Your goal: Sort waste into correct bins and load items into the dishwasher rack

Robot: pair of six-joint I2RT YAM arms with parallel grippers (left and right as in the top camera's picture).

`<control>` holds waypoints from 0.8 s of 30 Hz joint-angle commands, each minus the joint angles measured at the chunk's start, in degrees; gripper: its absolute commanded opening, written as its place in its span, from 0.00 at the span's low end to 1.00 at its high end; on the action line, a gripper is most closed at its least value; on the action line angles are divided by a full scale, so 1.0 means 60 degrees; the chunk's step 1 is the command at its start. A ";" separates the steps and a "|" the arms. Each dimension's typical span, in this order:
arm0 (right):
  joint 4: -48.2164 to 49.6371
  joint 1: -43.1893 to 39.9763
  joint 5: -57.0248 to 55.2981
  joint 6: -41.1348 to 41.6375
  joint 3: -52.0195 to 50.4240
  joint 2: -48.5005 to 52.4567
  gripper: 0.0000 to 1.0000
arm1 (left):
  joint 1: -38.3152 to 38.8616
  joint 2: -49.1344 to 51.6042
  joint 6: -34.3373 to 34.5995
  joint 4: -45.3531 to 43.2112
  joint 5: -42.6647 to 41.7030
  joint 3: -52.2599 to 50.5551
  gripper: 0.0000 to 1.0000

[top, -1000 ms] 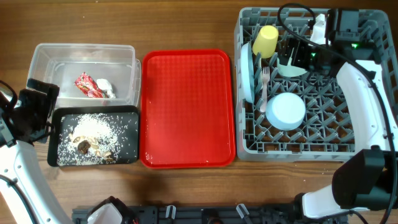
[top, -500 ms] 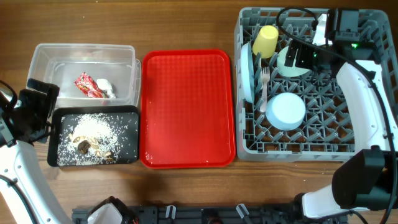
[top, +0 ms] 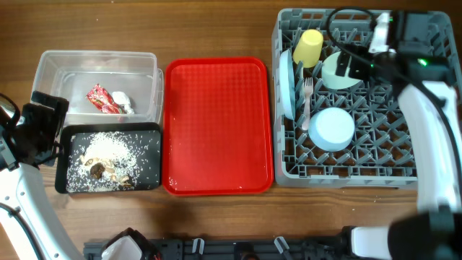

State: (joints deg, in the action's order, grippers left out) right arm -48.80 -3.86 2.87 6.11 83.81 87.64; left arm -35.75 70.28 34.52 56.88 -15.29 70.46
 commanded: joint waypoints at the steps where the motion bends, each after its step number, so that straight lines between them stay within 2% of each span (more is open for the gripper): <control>1: 0.0047 -0.0011 -0.0157 -0.0120 0.0069 -0.2306 1.00 | -0.0044 -0.0018 -0.0219 -0.0004 -0.0011 0.0135 1.00; 10: -0.0018 0.0321 -0.0164 -0.0142 0.0069 -0.7337 1.00 | -0.0044 -0.0018 -0.0219 -0.0004 -0.0011 0.0135 1.00; 15: -0.0200 0.0787 -0.0546 -0.0994 0.0026 -0.9111 1.00 | -0.0044 -0.0018 -0.0219 -0.0004 -0.0011 0.0135 1.00; 20: 0.0102 0.0991 -0.0543 -0.0994 -0.1388 -1.0732 1.00 | -0.0044 -0.0018 -0.0219 -0.0007 -0.0011 0.0135 1.00; 24: 0.0984 0.0991 -0.0240 -0.0863 -0.4029 -1.2539 1.00 | -0.0044 -0.0018 -0.0219 -0.0004 -0.0007 0.0135 1.00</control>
State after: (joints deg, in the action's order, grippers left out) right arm -45.28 1.74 0.99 1.17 67.99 18.24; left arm -35.75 70.28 34.52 56.86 -15.31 70.46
